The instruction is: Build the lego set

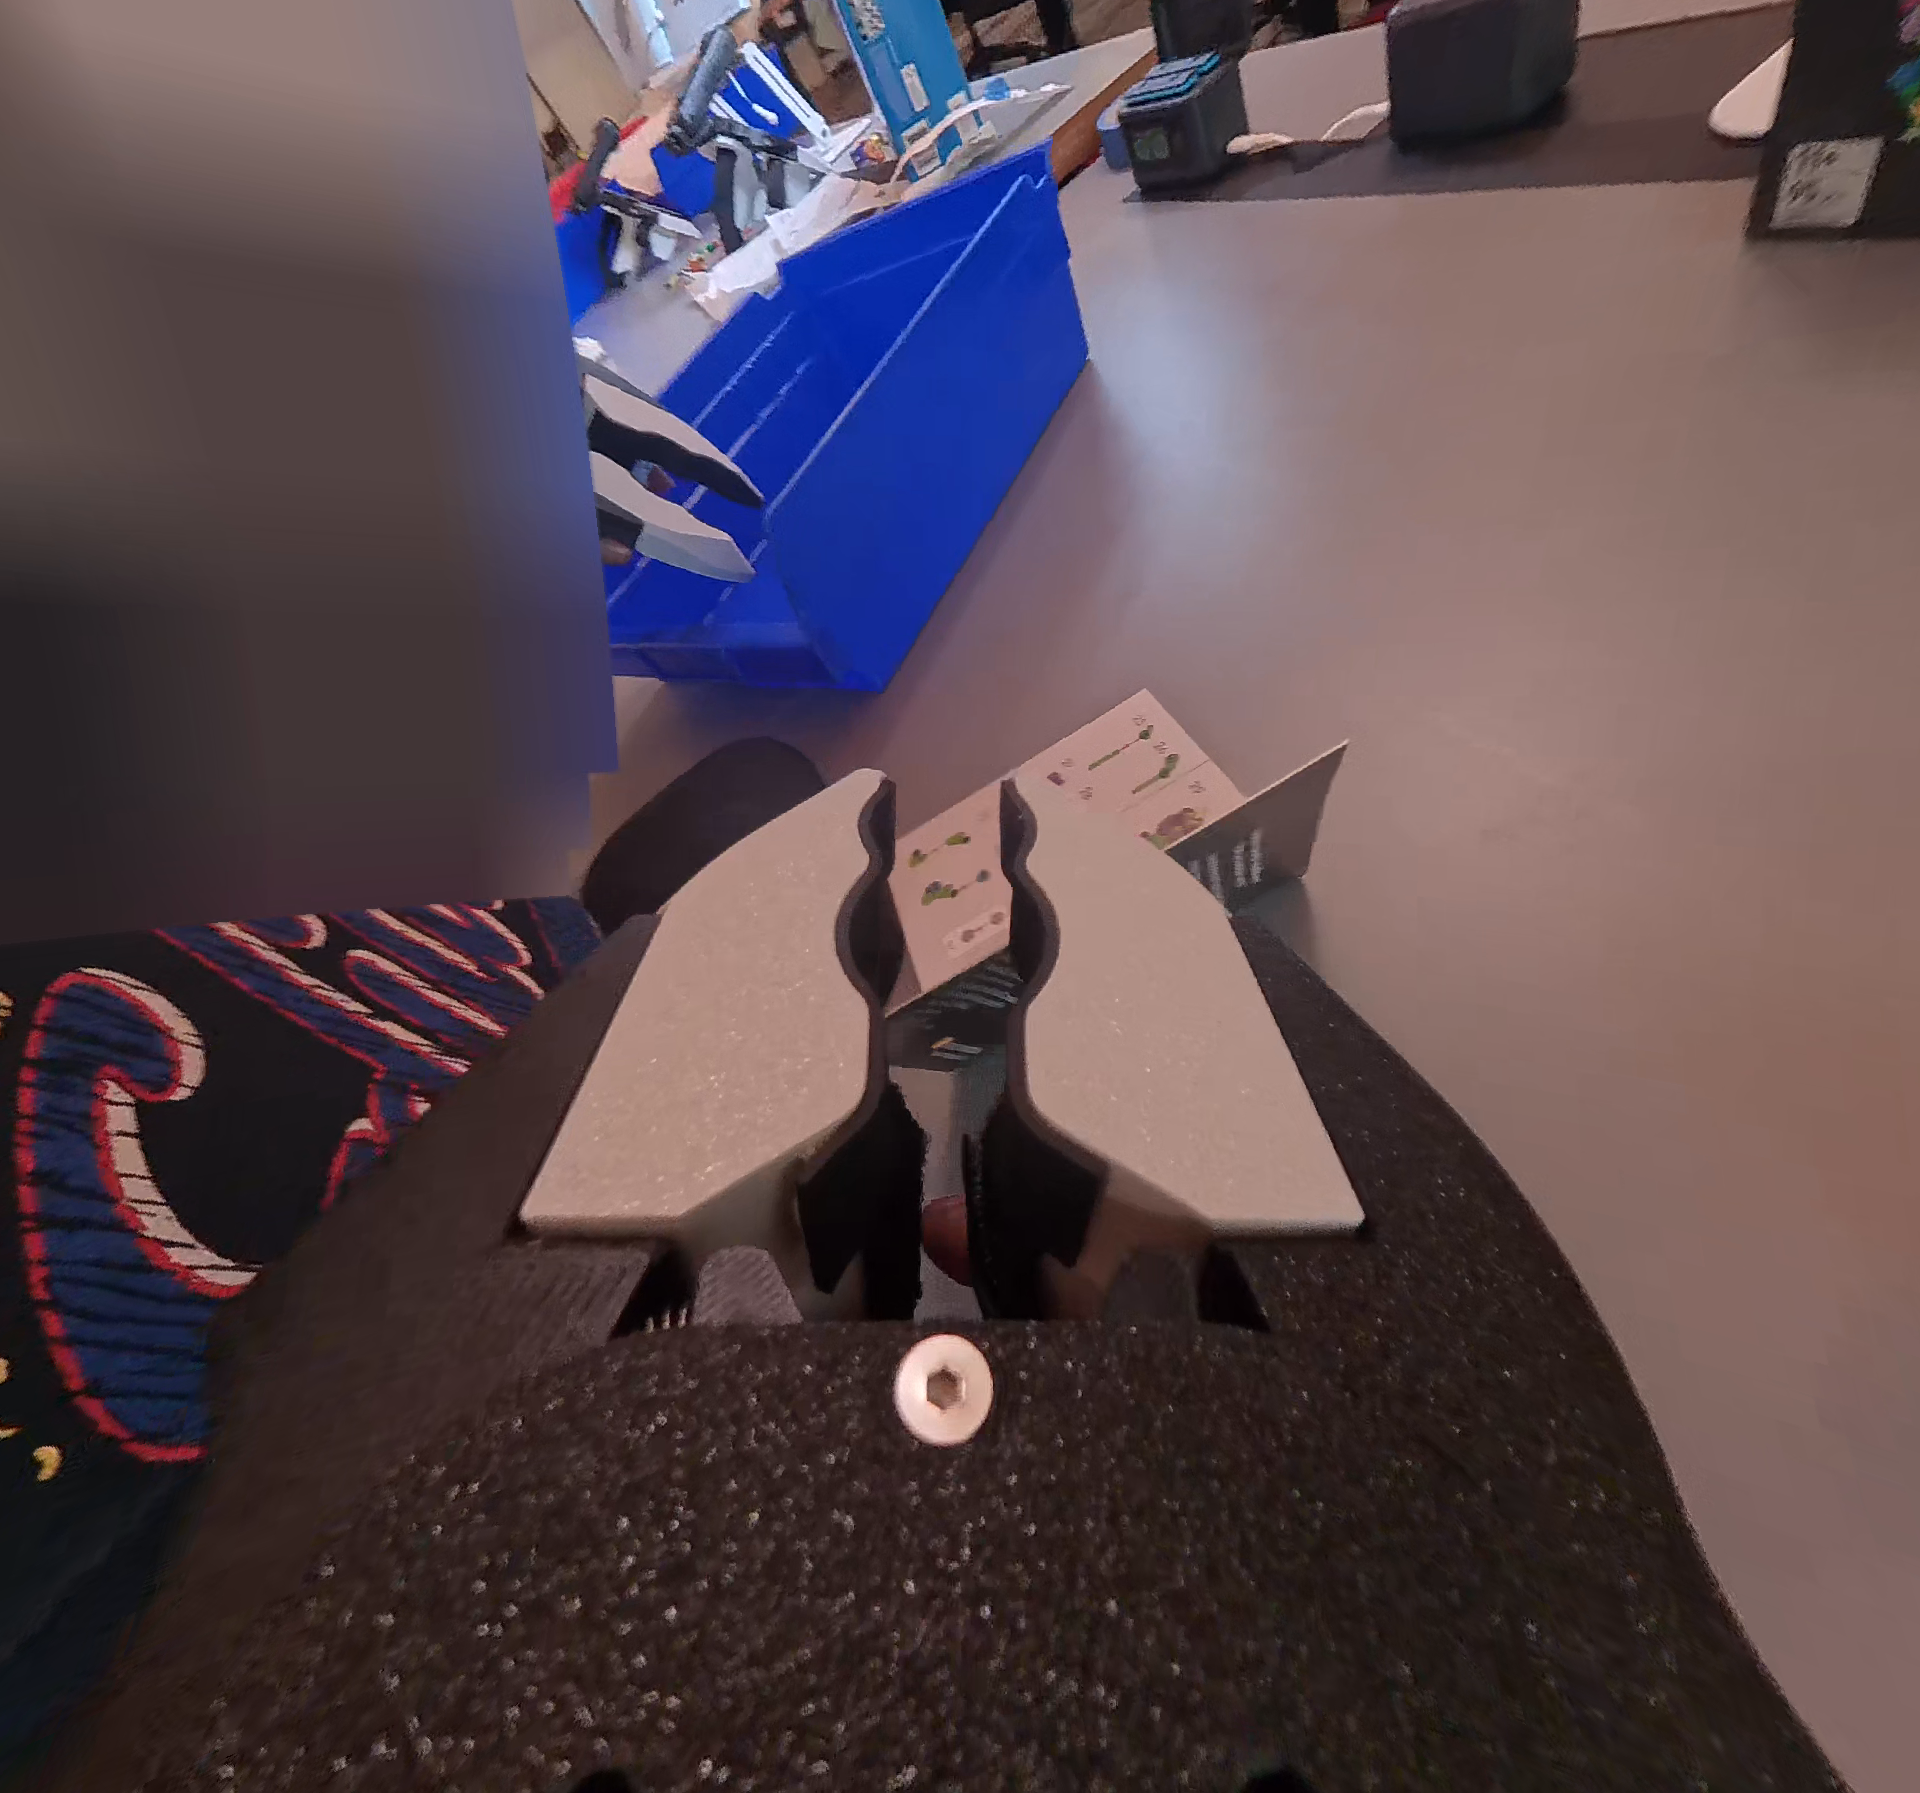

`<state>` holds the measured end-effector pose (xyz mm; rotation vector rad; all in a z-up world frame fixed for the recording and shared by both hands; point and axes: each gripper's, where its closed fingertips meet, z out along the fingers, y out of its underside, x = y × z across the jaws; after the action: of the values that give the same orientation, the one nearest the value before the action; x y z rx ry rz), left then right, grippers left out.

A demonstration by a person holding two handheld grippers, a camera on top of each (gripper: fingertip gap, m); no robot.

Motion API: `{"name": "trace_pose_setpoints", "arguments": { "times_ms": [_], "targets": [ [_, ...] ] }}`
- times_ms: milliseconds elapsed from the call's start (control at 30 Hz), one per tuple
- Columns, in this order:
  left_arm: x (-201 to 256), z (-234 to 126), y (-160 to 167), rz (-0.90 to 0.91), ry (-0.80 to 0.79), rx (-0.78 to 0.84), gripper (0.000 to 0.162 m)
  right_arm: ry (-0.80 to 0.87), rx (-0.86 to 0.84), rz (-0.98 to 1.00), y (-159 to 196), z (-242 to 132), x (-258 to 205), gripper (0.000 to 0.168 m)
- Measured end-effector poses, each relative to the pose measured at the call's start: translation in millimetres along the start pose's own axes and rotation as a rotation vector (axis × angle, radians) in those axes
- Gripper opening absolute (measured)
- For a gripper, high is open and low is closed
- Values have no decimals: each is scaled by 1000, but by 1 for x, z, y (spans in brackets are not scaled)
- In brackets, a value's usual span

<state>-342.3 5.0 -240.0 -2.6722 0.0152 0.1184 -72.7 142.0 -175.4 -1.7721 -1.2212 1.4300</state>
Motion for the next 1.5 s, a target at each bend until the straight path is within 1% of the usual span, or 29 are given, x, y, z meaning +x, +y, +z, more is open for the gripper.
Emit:
{"name": "trace_pose_setpoints", "arguments": {
  "times_ms": [67,133,300,333,400,467,500,567,600,767,800,833,867,900,933,967,1033,1067,1100,1133,1167,1200,1233,1267,1400,1433,1467,1500],
  "targets": [
    [1,-1,-2,0,-1,6,56,58,-8,-74,0,-7,2,21],
    [4,-1,-4,1,10,18,57,119,-20,-142,0,-13,4,28],
    [14,-2,-9,7,24,30,64,263,-34,-239,-1,-36,15,62],
    [16,-3,-11,10,25,35,66,289,-11,-251,-4,-41,18,72],
    [20,-5,-14,16,22,46,72,369,73,-257,-16,-53,25,103],
    [22,-8,-17,12,14,68,83,472,147,-243,-25,-68,38,136],
    [23,-10,-19,6,11,81,92,519,159,-233,-26,-74,44,148],
    [24,-13,-22,-5,1,103,103,561,148,-242,-25,-83,51,148],
    [25,-15,-23,-5,-4,112,106,569,146,-249,-26,-85,52,148],
    [33,-24,-25,-10,13,145,107,571,171,-276,-34,-91,52,148],
    [34,-26,-25,-5,10,155,108,565,172,-283,-34,-91,51,147],
    [34,-29,-26,3,5,171,101,555,160,-297,-33,-92,50,136],
    [35,-34,-29,20,0,200,52,531,123,-322,-28,-92,46,94],
    [35,-42,-34,35,-2,256,1,472,76,-363,-21,-90,38,28],
    [39,-50,-40,45,15,319,0,427,60,-408,-18,-88,31,3],
    [42,-57,-43,48,33,357,0,433,67,-429,-19,-89,30,1],
    [37,-64,-45,42,-10,384,0,443,68,-454,-19,-88,30,2],
    [34,-64,-45,40,-40,381,1,446,97,-468,-22,-88,29,11],
    [32,-63,-44,39,-54,370,15,469,150,-469,-29,-89,30,44],
    [32,-61,-44,37,-61,358,42,482,207,-465,-37,-89,31,94],
    [31,-59,-43,34,-69,347,65,469,240,-462,-40,-87,29,125],
    [32,-56,-43,34,-75,334,80,459,245,-452,-40,-85,28,134],
    [32,-54,-42,37,-81,322,89,451,239,-443,-40,-83,27,138],
    [33,-53,-41,42,-83,310,93,444,231,-443,-38,-81,27,140],
    [39,-48,-37,62,-58,277,97,411,235,-458,-39,-78,21,138],
    [39,-47,-36,63,-58,274,101,403,237,-450,-39,-78,21,138],
    [37,-46,-36,64,-68,273,109,398,237,-440,-38,-77,21,138],
    [34,-46,-38,66,-95,278,122,395,237,-433,-39,-77,21,139]
  ]
}}
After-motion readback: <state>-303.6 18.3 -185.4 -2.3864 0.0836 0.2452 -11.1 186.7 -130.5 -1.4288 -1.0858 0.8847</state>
